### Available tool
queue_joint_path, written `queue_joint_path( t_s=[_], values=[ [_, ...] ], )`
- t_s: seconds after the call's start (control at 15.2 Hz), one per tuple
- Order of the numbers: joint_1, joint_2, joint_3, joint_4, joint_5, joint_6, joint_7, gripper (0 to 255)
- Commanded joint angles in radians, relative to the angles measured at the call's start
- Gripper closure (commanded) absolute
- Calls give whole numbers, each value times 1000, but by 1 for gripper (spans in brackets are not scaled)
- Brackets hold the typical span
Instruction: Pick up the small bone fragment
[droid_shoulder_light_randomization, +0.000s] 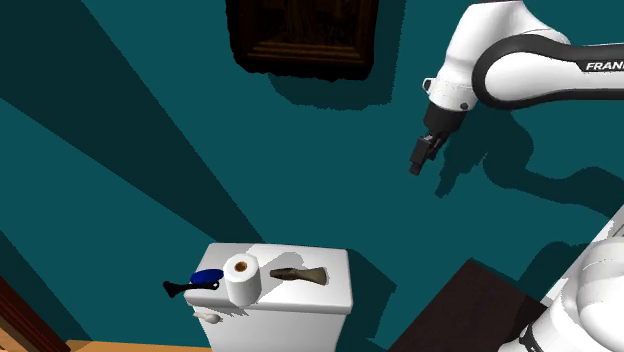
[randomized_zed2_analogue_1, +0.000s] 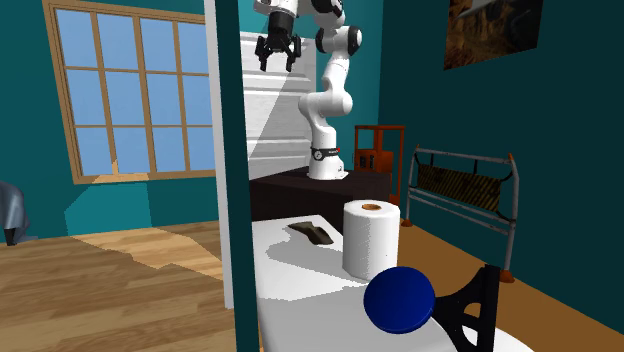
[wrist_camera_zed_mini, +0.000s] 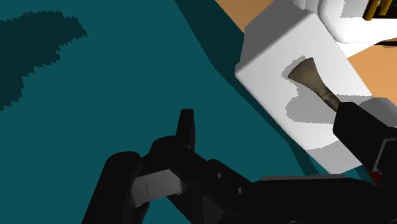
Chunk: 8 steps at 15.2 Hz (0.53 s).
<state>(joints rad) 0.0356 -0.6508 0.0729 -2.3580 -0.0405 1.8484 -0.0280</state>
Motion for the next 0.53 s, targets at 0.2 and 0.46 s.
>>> queue_joint_path(
  t_s=[0.2, 0.46],
  values=[
    [32, 159, 14, 11, 1, 127, -52, 0],
    [53, 290, 29, 30, -2, 220, -93, 0]
  ],
)
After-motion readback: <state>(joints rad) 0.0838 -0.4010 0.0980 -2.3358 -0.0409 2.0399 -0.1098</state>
